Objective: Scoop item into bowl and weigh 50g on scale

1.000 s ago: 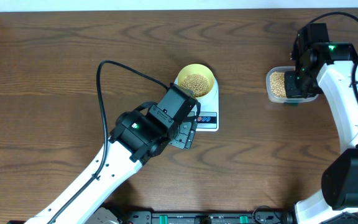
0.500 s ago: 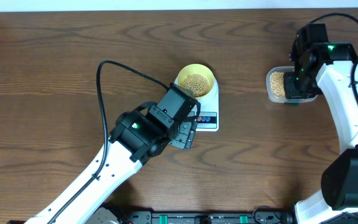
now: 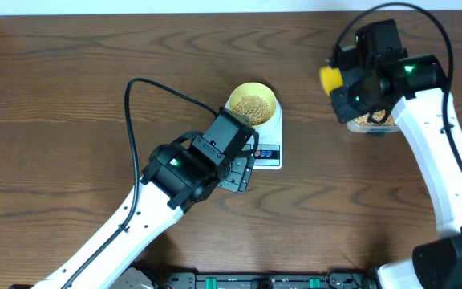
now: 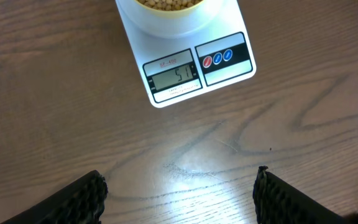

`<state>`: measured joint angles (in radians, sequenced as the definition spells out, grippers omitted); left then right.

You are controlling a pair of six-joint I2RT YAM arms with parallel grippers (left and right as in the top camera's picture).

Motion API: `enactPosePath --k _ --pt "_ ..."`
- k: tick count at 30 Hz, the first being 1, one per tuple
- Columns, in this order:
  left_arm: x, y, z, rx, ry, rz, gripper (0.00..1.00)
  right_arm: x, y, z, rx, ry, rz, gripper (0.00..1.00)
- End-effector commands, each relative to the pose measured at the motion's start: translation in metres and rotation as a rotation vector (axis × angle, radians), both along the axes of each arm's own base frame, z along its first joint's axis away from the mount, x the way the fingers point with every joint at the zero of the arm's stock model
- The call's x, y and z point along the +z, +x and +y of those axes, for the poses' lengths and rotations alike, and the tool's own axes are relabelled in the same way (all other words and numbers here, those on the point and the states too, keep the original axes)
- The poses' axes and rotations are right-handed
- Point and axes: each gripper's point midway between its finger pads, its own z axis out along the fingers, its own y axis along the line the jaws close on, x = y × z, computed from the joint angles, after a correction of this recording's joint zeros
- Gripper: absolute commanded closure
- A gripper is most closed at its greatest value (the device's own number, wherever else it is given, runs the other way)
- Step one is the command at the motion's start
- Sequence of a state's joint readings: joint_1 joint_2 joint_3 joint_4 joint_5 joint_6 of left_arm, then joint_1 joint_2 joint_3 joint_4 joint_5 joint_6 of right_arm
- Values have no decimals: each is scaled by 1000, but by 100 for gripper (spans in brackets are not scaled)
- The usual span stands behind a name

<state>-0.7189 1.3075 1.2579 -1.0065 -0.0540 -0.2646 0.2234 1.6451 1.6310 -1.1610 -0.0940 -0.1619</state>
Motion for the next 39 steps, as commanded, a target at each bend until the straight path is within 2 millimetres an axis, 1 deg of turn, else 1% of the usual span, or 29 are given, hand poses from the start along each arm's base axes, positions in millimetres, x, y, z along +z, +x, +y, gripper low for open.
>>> enactPosePath --k 1,6,10,14,17,20,23,27,31,39 --pt "6 3 -2 -5 -6 -11 22 20 -10 48 155 183 -15 99" --pt "6 3 -2 -5 -6 -11 22 21 -20 78 238 226 -2 99" --pt "6 3 -2 -5 -6 -11 22 11 -26 96 290 221 28 99" --pt "6 3 -2 -5 -6 -11 22 0 -30 108 326 210 56 99" --pt "6 3 -2 -5 -6 -11 22 -3 -31 111 337 207 65 99" --pt "6 3 -2 -5 -6 -11 22 -5 -32 111 337 202 69 99" --pt "6 3 -2 -5 -6 -11 22 -11 -32 111 342 198 74 99" --pt "6 3 -2 -5 -6 -11 22 -20 -26 114 343 199 74 99" --pt "6 3 -2 -5 -6 -11 22 -27 -19 121 355 193 63 99" --pt "6 3 -2 -5 -6 -11 22 -54 -17 126 369 92 89 99"
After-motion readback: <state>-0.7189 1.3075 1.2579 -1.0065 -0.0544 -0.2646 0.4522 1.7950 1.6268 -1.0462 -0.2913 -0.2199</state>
